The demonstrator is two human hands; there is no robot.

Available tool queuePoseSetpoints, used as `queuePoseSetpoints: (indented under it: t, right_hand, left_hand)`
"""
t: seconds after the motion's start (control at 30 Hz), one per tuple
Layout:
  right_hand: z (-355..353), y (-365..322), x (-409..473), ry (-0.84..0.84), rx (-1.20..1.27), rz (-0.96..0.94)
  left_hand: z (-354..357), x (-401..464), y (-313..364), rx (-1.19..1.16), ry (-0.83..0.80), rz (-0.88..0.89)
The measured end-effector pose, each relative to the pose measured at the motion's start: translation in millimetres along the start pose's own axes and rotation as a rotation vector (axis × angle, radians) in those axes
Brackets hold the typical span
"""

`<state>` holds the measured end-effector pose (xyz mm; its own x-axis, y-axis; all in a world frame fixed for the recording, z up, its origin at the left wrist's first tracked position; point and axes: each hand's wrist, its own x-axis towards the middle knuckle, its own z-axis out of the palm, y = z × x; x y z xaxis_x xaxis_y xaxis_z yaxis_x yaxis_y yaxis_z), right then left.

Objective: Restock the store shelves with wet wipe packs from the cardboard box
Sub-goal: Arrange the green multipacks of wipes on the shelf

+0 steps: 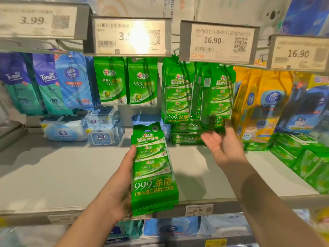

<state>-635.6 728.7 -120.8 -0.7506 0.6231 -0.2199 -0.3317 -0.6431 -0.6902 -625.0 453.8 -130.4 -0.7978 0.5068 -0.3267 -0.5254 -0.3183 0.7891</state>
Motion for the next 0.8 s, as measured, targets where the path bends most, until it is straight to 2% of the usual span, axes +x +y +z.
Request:
queuePoseSetpoints:
  t: [0.07,0.2,0.33,0.43,0.63,0.8]
  right_hand:
    - [-6,11,-22,-0.011,-0.145,0.07]
    - [-18,32,-74,-0.306,-0.614,0.24]
    - [-11,32,-121,-0.56,-0.984,0.361]
    - [-7,34,-137,-0.491,-1.141,0.304]
    - [-22,30,-136,-0.448,-0.953,0.179]
    - [-38,18,-133,-0.434,-0.883,-0.113]
  left_hand:
    - [3,1,1,0.0,-0.012,0.017]
    - [3,6,0,0.003,0.016,0.052]
    - [1,12,-7,0.134,0.051,0.087]
    - [4,14,-10,0.199,0.011,-0.006]
    - [-2,28,-16,0.09,-0.084,0.049]
    - [-11,31,-9,0.175,-0.011,0.124]
